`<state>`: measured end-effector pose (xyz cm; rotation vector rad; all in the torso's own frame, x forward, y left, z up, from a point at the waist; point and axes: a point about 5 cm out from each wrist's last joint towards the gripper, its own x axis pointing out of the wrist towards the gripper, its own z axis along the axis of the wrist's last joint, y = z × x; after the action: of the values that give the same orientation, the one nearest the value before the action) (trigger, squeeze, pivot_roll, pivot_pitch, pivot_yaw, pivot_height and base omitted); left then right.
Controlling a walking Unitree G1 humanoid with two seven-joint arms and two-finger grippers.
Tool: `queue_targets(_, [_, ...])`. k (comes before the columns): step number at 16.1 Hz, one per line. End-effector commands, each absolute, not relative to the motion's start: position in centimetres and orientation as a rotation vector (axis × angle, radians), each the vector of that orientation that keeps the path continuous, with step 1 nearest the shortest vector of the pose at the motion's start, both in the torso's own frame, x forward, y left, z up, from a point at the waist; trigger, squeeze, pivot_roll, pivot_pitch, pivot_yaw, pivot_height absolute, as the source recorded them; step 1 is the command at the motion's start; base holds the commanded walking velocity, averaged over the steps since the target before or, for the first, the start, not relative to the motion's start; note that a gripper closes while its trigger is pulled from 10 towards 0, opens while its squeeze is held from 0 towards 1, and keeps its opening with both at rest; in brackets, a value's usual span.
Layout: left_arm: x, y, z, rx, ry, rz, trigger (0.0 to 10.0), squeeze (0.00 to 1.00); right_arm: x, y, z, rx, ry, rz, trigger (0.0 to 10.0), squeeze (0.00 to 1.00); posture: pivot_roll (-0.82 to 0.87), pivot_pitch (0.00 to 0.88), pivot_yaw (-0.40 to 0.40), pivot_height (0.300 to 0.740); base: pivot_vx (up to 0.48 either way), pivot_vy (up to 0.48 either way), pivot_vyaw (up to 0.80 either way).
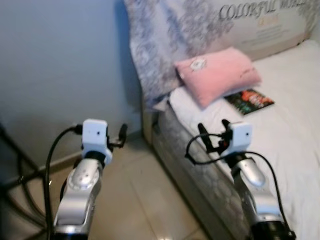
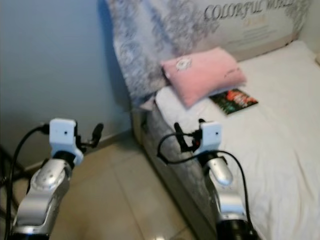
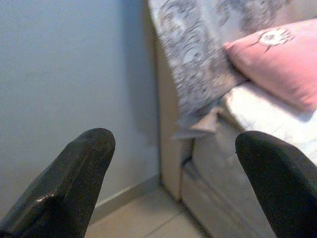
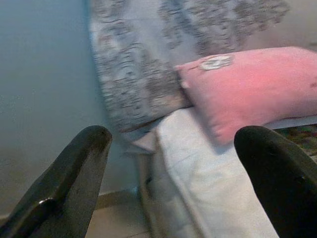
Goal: Clean up the room
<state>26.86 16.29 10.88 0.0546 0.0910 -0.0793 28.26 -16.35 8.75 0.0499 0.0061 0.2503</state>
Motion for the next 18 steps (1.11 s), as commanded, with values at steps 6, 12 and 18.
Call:
queue_targets(6, [27.0,15.6,11.0,0.046,0.069,-0.079,10.0,0.00,29.0,-17.0,7.8,0.040,0.049,0.225,10.0,0.00,0.04,0.000,-0.038,0.740,0.457,0.000,0.35])
queue_targets(12, [26.3,15.4,10.4,0.078,0.100,-0.054,10.0,0.00,29.4,-16.7,7.6,0.033,0.063,0.244,10.0,0.00,0.05,0.000,-0.043,0.740,0.380,0.000,0.63])
queue_targets(18, [26.3,15.0,10.8,0.060,0.073,-0.046,10.0,0.00,29.6,-16.9,7.3,0.026,0.076,0.235,10.0,0.00,0.05,0.000,-0.035,0.740,0.239,0.000,0.10])
